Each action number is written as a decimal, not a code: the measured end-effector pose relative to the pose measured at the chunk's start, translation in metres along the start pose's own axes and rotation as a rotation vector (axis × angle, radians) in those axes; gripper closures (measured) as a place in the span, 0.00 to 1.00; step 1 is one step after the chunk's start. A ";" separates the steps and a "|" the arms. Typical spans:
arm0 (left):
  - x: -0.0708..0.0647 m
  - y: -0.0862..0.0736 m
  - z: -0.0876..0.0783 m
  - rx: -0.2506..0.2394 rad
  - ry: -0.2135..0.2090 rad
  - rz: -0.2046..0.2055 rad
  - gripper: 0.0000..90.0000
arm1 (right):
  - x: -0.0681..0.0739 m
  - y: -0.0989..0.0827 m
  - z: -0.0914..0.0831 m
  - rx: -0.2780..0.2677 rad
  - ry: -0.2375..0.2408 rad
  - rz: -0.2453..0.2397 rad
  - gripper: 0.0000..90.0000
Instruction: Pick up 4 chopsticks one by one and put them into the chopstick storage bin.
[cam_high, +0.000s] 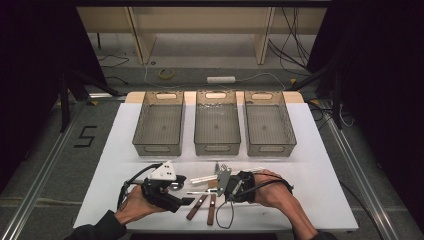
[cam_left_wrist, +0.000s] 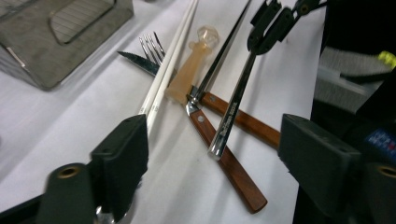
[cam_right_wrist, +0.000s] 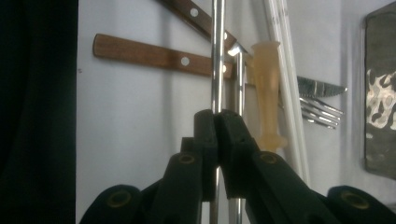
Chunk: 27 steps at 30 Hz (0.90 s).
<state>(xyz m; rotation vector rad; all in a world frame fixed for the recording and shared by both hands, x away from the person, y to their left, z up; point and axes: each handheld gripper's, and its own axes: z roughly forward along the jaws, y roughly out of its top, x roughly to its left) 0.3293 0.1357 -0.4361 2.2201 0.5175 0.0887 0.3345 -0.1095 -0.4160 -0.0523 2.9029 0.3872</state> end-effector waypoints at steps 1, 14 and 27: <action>0.000 0.001 0.002 0.012 -0.009 0.007 0.34 | 0.000 0.002 0.001 -0.001 -0.001 -0.007 0.96; -0.013 0.005 0.017 0.136 -0.015 0.149 0.59 | 0.005 0.019 0.004 -0.001 0.008 -0.069 0.96; -0.019 0.005 0.021 0.157 -0.042 0.222 0.75 | 0.008 0.025 0.006 -0.008 0.015 -0.104 0.96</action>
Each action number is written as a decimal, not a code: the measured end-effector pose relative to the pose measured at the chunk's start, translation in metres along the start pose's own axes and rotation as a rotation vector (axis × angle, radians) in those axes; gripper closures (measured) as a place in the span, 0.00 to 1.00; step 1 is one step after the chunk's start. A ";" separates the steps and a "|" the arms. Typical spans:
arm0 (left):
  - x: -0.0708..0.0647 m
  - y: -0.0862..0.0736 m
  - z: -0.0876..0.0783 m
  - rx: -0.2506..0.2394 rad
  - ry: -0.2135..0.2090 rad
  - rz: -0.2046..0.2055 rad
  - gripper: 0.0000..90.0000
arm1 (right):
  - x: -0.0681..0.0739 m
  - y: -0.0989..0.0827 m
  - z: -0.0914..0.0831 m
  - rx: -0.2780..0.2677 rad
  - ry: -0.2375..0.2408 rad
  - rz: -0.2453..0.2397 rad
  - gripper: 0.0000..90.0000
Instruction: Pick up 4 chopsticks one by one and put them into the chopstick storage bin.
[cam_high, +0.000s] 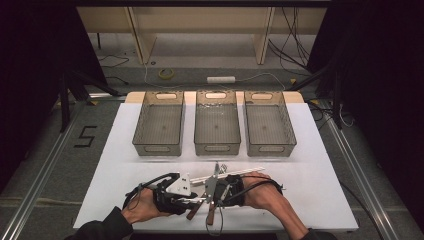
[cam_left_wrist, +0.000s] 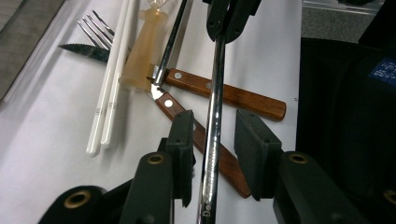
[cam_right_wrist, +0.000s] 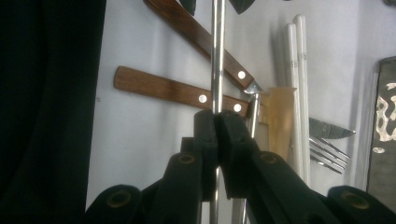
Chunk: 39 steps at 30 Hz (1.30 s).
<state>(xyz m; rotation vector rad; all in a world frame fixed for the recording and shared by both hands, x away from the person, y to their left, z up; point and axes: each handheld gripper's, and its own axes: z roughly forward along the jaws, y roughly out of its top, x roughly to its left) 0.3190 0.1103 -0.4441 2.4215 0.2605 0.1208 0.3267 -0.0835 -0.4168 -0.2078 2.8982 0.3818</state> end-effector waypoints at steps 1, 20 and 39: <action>0.000 0.000 0.000 0.005 -0.002 0.007 0.77 | 0.000 0.000 0.000 -0.002 0.001 0.000 0.96; 0.000 -0.003 -0.005 -0.019 -0.019 0.051 0.93 | -0.004 -0.009 -0.010 -0.092 0.001 0.090 0.73; 0.024 -0.019 -0.035 -0.137 0.137 -0.146 0.93 | -0.010 -0.087 -0.025 -0.512 -0.194 0.626 0.39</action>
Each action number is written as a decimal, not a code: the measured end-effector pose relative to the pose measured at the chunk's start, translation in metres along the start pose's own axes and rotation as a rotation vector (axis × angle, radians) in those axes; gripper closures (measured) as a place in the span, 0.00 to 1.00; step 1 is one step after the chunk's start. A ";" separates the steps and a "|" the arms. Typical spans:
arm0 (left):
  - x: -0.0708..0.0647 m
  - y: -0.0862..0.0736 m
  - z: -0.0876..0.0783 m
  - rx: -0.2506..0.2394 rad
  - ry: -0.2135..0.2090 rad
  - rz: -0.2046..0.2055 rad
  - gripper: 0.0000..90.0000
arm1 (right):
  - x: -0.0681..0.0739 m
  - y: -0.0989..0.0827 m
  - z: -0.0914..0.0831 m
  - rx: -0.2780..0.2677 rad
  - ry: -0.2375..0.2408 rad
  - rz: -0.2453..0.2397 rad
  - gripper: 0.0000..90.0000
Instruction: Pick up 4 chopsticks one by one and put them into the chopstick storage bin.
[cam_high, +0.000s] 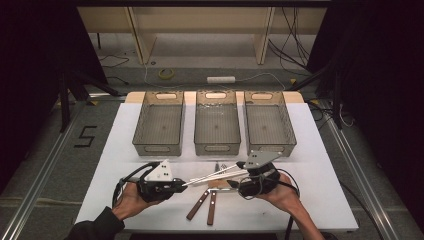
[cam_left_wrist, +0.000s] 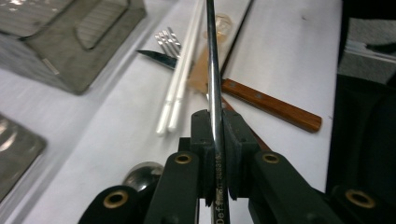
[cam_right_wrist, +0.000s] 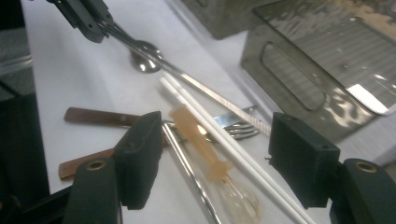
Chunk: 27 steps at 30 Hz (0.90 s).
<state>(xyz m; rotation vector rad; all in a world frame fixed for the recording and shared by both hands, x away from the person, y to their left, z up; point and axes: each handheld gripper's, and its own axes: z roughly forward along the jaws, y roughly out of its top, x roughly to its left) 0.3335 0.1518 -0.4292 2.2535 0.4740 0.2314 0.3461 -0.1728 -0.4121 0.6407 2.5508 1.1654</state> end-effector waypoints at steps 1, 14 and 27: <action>0.001 0.000 -0.001 -0.008 0.009 -0.015 0.93 | -0.001 -0.003 -0.001 -0.013 0.000 0.019 0.39; 0.031 -0.004 -0.022 -0.111 0.162 -0.219 0.93 | -0.002 -0.027 -0.009 -0.011 -0.013 0.080 0.35; 0.085 -0.003 -0.036 -0.149 0.317 -0.369 0.93 | -0.001 -0.038 -0.017 -0.025 -0.032 0.125 0.32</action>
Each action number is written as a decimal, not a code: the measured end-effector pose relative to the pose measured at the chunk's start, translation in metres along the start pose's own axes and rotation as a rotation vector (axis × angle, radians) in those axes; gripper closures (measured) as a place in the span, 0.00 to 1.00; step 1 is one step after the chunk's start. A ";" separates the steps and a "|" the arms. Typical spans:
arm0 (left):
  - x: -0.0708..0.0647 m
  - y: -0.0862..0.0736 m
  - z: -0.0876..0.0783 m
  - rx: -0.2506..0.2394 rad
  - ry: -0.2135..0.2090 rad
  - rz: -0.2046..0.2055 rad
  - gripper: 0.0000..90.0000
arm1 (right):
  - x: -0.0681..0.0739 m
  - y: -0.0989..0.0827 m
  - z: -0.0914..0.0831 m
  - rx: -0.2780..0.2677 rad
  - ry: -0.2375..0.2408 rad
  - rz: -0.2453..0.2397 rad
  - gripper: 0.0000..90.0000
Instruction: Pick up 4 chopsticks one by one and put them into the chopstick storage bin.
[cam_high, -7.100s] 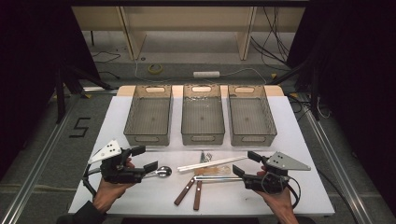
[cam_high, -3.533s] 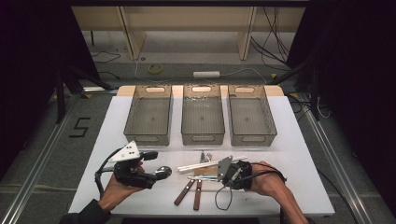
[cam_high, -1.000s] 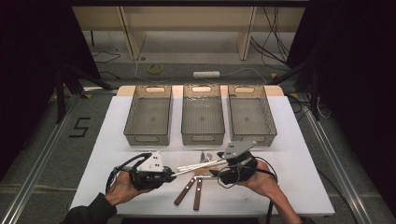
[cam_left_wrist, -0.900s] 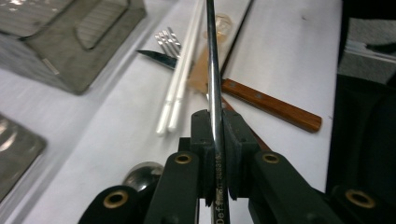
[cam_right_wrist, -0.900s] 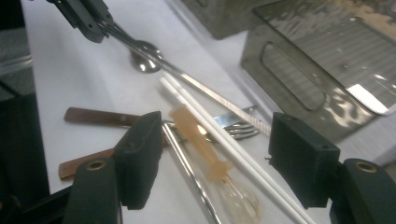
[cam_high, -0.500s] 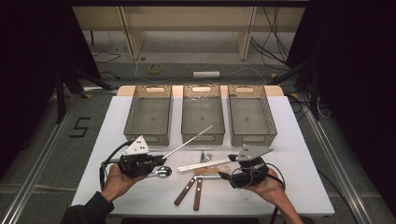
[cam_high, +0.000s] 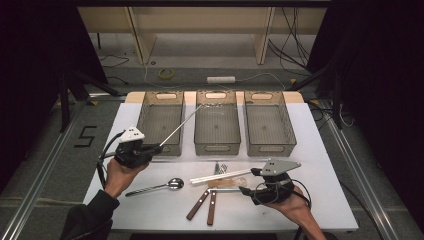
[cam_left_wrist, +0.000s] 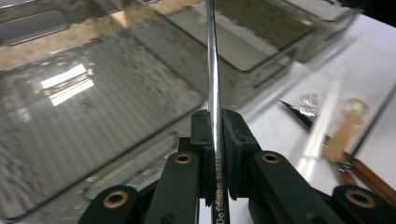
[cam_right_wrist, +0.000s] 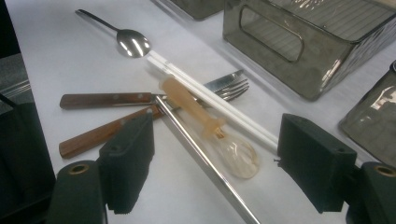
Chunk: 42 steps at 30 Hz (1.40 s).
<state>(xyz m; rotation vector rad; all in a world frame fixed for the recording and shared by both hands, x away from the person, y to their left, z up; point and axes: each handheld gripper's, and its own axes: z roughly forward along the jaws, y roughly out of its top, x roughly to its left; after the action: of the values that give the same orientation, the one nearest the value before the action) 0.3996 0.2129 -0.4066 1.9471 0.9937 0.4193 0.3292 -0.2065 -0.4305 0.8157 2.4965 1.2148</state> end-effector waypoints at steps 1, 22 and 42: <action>0.004 0.001 0.001 0.004 0.010 -0.014 0.93 | 0.000 -0.001 0.000 0.002 0.001 0.004 0.32; 0.066 0.015 0.028 0.047 0.183 -0.132 0.93 | 0.003 -0.001 0.000 0.007 0.006 -0.005 0.32; 0.080 0.014 0.051 0.106 0.241 -0.198 0.82 | 0.004 -0.001 0.002 0.010 0.018 -0.002 0.32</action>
<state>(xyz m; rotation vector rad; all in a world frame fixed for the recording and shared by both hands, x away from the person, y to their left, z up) 0.4883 0.2426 -0.4302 1.8987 1.3752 0.5049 0.3266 -0.2027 -0.4325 0.8081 2.5189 1.2152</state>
